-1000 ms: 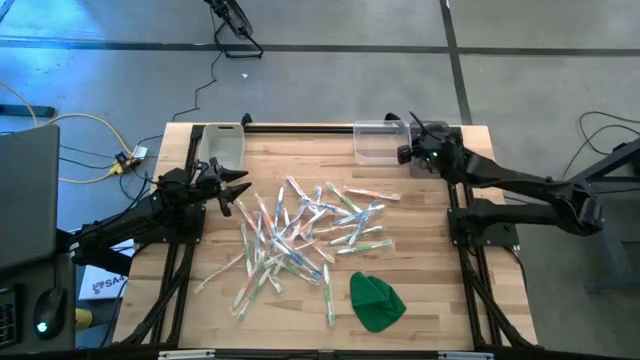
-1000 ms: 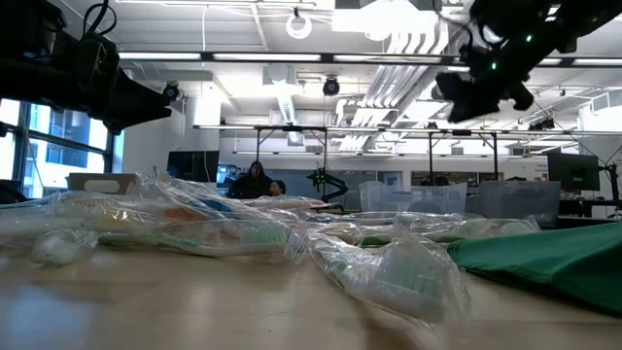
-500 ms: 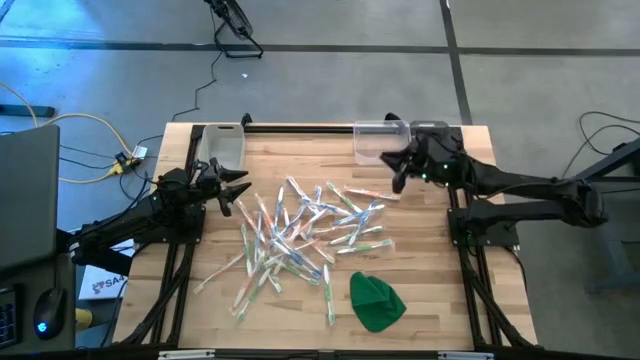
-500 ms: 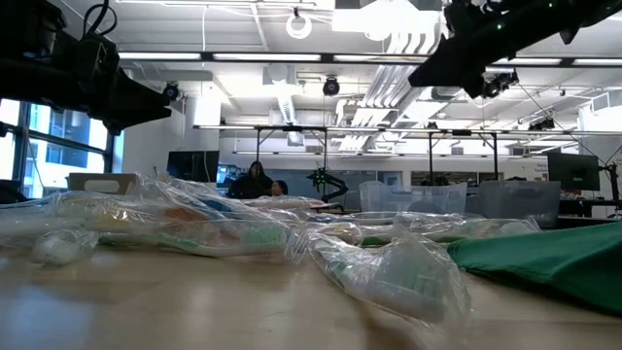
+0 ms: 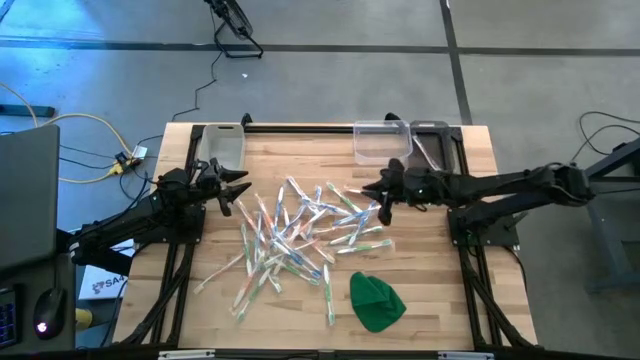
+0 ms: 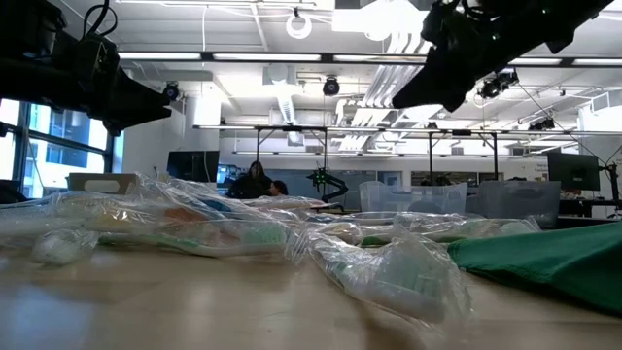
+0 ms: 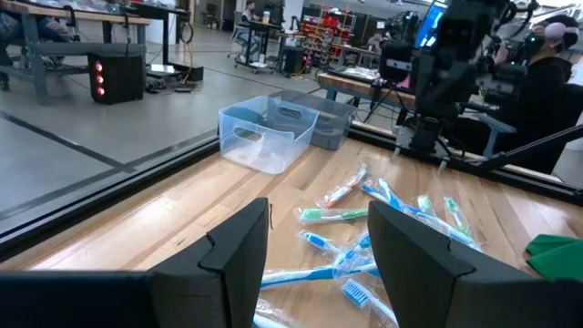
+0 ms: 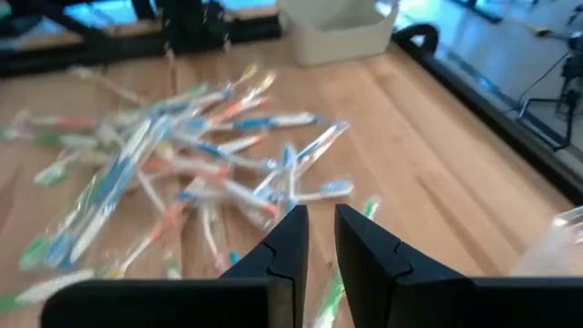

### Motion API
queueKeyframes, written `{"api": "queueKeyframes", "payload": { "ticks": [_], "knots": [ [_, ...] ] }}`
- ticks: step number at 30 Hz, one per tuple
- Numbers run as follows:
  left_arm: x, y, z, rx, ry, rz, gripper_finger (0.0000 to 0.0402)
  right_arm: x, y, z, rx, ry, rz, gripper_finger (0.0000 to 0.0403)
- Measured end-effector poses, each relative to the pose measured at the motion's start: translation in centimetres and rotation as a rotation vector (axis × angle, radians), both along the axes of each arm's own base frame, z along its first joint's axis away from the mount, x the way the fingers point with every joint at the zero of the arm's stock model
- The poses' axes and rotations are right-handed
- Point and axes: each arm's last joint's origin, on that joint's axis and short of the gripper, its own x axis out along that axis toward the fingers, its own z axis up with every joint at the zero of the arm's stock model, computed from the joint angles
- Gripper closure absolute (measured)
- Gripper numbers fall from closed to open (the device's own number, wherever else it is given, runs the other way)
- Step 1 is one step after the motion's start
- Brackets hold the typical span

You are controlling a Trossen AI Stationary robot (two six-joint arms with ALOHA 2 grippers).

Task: Pick & Place Toothbrushes
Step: Put the blue toothbrush into the transparent bin

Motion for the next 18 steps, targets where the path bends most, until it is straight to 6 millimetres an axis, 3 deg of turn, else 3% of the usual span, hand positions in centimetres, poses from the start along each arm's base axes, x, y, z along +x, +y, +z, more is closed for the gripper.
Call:
{"api": "queueKeyframes", "payload": {
  "ticks": [7, 18],
  "knots": [
    [0.0, 0.0, 0.0, 0.0, 0.0, 0.0, 0.0215, 0.65, 0.99, -1.09, 0.001, 0.053, 0.043, 0.0353],
    [-0.01, 0.01, -0.1, -0.006, 0.012, 0.003, 0.0215, 0.62, 1.13, -1.15, -0.005, 0.06, 0.053, 0.0353]
  ]
}}
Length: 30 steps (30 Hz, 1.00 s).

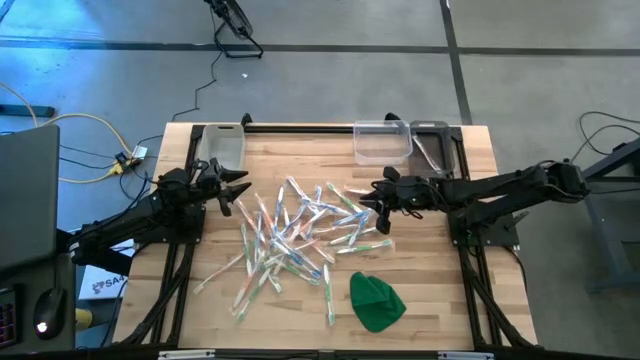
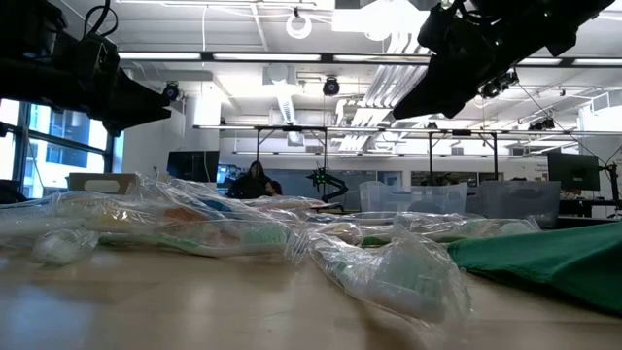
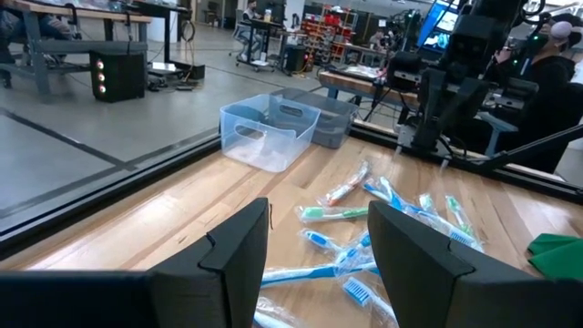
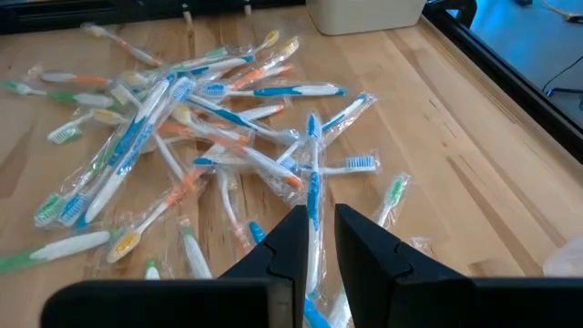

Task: Pick & Place Toothbrushes
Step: Put the blue toothbrush into the transparent bin

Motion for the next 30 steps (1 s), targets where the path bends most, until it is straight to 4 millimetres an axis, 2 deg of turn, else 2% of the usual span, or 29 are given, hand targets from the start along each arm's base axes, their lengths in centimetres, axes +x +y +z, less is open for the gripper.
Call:
{"api": "queueKeyframes", "payload": {
  "ticks": [17, 30],
  "knots": [
    [0.0, 0.0, -0.04, -0.027, -0.006, 0.0, 0.0215, -0.04, -0.15, -0.01, -0.054, 0.007, -0.039, 0.0353],
    [0.0, 0.0, -0.05, -0.051, -0.014, 0.0, 0.0215, -0.06, -0.26, 0.01, -0.159, 0.029, -0.022, 0.0353]
  ]
}}
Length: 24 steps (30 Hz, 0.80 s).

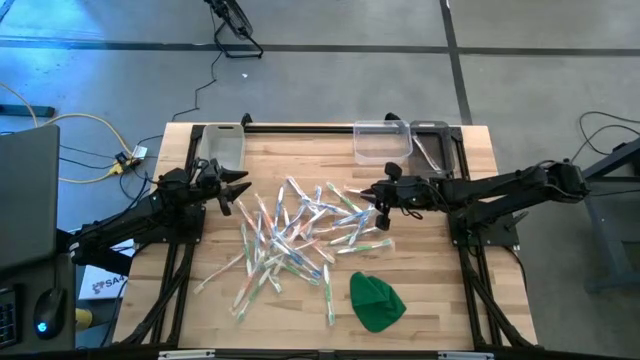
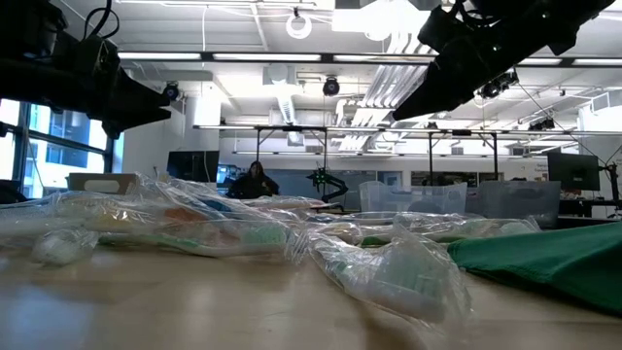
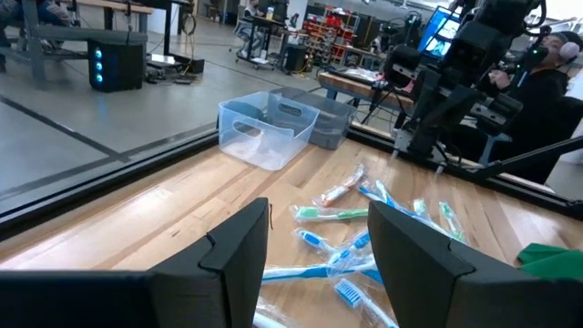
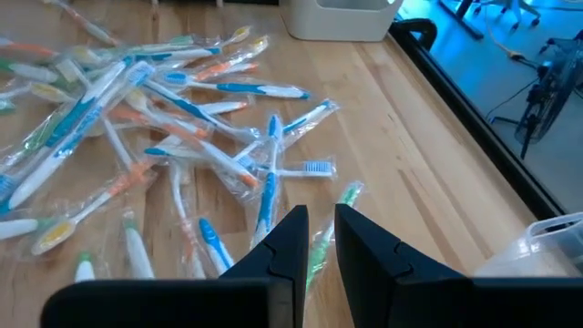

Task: Pick & Place Toothbrushes
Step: Put the blue toothbrush into the transparent bin

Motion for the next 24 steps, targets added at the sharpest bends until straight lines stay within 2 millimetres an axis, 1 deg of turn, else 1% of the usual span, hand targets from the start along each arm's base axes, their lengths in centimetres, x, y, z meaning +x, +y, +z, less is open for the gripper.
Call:
{"api": "queueKeyframes", "payload": {
  "ticks": [13, 17, 24],
  "knots": [
    [0.0, 0.0, 0.0, 0.002, -0.001, -0.001, 0.0215, 0.0, 0.0, 0.0, 0.002, 0.0, 0.004, 0.0353],
    [0.0, 0.0, 0.0, 0.005, -0.002, -0.003, 0.0215, 0.0, 0.1, 0.0, -0.002, 0.005, 0.037, 0.0353],
    [0.0, 0.0, 0.0, 0.003, 0.001, -0.003, 0.0215, 0.1, 1.0, 0.0, 0.017, 0.005, 0.11, 0.0353]
  ]
}}
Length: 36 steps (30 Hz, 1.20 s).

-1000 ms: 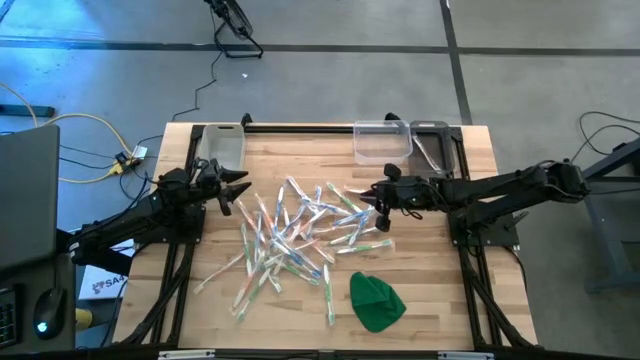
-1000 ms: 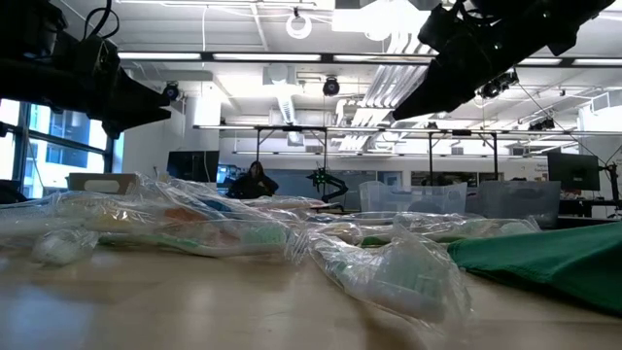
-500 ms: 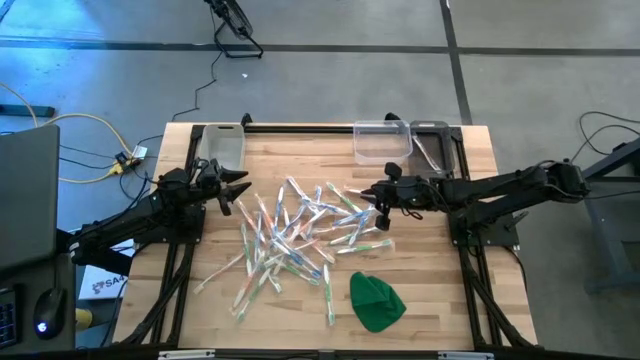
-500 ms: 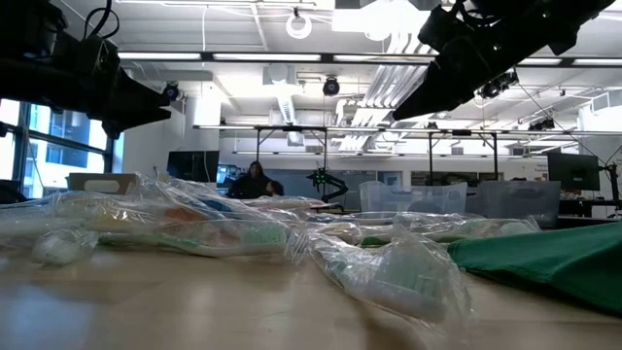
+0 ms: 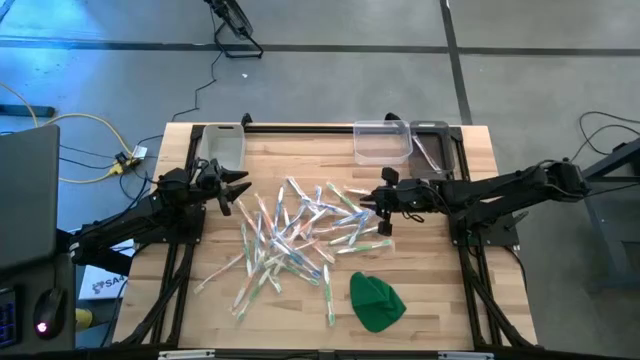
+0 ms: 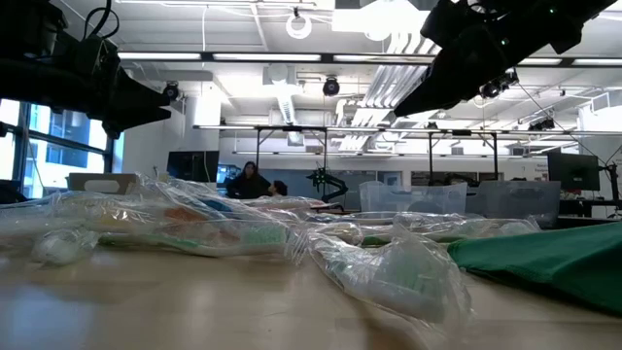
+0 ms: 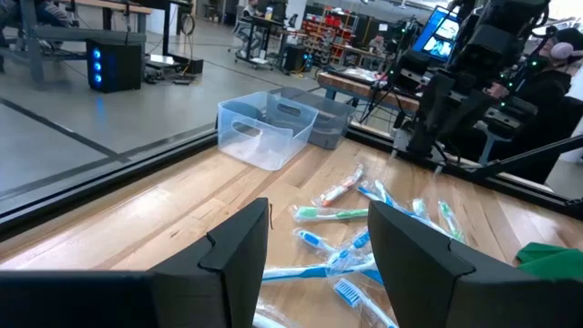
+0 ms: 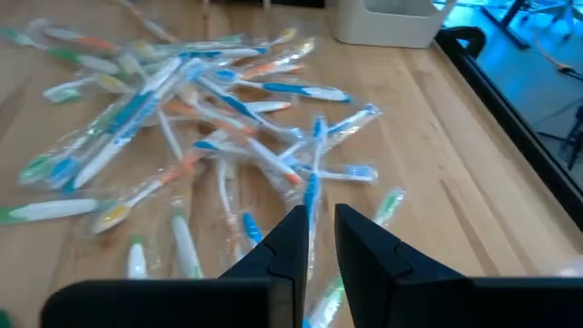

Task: Pick & Place Toothbrushes
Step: Put the blue toothbrush into the transparent bin

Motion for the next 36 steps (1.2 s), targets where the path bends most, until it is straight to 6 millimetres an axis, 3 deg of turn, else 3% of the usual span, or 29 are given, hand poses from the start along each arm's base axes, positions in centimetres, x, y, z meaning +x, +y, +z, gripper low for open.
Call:
{"api": "queueKeyframes", "payload": {
  "ticks": [5, 12, 20, 24, 36],
  "knots": [
    [0.0, 0.0, 0.0, 0.0, 0.0, 0.0, 0.0215, -0.5, 0.3, -0.8, -0.019, 0.104, 0.021, 0.0353],
    [0.0, 0.0, 0.0, -0.001, 0.001, 0.001, 0.0215, -1.3, -0.5, -1.7, -0.052, 0.225, -0.094, 0.0349],
    [0.0, 0.0, 0.0, -0.001, 0.003, 0.003, 0.0215, -0.9, -0.7, -2.2, -0.066, 0.236, -0.091, 0.0272],
    [0.0, 0.0, 0.0, -0.001, 0.002, 0.003, 0.0215, 0.0, -0.6, -3.3, -0.038, 0.26, -0.064, 0.0246],
    [0.0, 0.0, 0.0, -0.001, 0.003, 0.003, 0.0215, 2.0, -1.5, -8.1, -0.034, 0.401, -0.091, 0.0243]
  ]
}}
